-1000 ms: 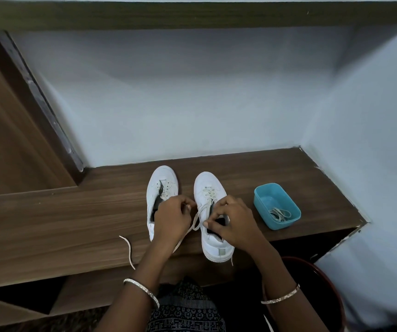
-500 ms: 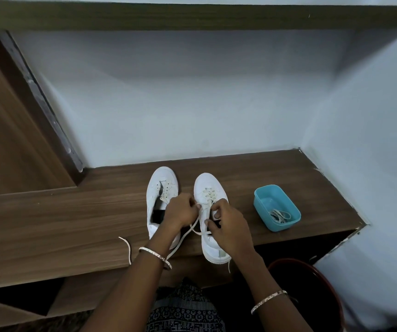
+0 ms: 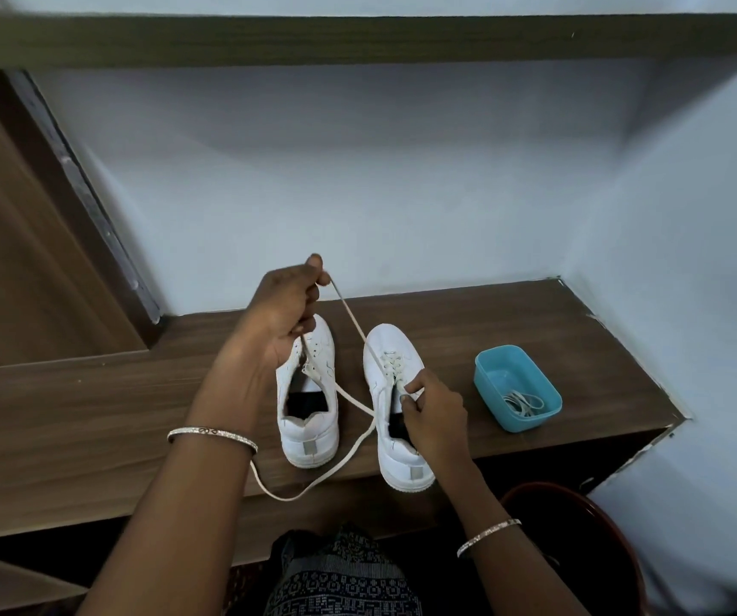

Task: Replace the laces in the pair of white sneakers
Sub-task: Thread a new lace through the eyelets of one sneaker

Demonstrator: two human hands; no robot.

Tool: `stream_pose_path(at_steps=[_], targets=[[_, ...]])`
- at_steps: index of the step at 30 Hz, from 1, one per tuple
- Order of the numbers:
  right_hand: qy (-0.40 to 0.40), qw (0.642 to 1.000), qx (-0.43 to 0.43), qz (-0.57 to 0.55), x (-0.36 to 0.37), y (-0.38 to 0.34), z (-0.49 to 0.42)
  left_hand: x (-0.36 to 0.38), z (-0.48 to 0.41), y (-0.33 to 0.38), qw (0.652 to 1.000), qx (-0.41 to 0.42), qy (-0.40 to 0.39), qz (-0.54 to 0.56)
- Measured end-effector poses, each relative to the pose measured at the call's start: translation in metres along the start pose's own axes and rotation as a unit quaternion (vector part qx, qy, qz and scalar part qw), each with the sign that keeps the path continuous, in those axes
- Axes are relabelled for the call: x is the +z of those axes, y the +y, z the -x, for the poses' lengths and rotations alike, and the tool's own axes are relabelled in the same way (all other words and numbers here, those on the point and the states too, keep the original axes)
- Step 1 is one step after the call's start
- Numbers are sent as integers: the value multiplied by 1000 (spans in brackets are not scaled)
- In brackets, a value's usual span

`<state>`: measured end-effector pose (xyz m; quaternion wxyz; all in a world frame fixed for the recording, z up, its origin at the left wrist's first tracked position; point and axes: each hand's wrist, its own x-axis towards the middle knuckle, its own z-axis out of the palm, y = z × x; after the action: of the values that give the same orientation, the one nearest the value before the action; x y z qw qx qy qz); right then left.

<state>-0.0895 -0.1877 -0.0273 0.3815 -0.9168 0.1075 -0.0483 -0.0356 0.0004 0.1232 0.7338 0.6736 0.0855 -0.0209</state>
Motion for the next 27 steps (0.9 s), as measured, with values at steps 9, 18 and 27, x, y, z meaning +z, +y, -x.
stream_pose_path(at_steps=[9,18,27], targets=[[-5,972,-159,-175,-40,-58,-5,16,35,40,963,143,-140,-183],[-10,948,-138,-287,-80,-87,-4,1,36,41,989,56,-126,54],[-265,862,-130,-413,-50,-99,59,31,34,20,981,27,-66,180]])
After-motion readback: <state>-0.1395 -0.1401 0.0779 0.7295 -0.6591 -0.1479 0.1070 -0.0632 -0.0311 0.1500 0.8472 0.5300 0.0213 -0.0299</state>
